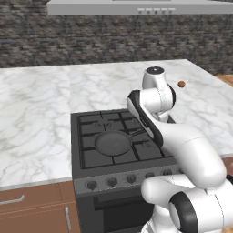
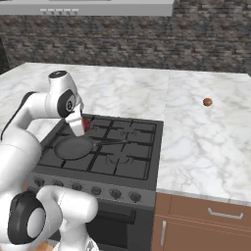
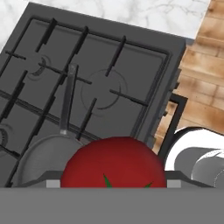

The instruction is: Place the pan on the front left burner on the stove. Then place the tomato and the onion in the pan and turn on the front left burner.

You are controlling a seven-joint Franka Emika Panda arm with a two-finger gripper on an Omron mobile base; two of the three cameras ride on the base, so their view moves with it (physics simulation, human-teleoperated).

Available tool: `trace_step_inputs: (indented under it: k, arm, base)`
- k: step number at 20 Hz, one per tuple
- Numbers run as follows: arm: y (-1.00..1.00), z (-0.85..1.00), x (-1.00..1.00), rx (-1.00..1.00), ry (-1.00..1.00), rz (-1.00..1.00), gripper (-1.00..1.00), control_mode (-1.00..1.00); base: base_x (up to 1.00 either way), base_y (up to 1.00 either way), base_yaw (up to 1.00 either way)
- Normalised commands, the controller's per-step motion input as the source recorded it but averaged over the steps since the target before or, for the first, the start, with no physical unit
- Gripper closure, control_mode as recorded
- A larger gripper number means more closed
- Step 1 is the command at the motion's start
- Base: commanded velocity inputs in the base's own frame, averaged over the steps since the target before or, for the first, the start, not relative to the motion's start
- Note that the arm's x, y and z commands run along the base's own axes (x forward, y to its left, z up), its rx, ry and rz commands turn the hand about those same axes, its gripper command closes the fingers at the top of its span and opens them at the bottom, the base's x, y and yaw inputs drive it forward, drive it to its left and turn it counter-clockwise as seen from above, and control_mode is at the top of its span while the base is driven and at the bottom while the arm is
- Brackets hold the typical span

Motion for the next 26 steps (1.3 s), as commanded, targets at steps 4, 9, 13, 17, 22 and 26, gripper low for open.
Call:
trace_step_inputs:
  k: [4, 9, 13, 17, 22, 26]
  arm:
    - [0.41, 0.0, 0.0, 0.0, 0.0, 0.06, 1.0, -1.0]
    - [0.37, -0.05, 0.0, 0.0, 0.0, 0.05, 1.0, -1.0]
    - [0.29, -0.13, 0.0, 0.0, -0.02, 0.09, 1.0, -1.0]
    - [0.26, -0.21, 0.03, 0.0, -0.04, 0.17, 1.0, -1.0]
    - [0.2, -0.17, 0.13, 0.0, -0.06, 0.19, 1.0, -1.0]
    - [0.19, -0.14, 0.19, 0.0, -0.07, 0.21, 1.0, -1.0]
  base:
    - [0.0, 0.0, 0.0]
    - [0.0, 0.0, 0.0]
    - [0.0, 0.0, 0.0]
    - [0.0, 0.0, 0.0]
    - [0.0, 0.0, 0.0]
    - [0.0, 0.0, 0.0]
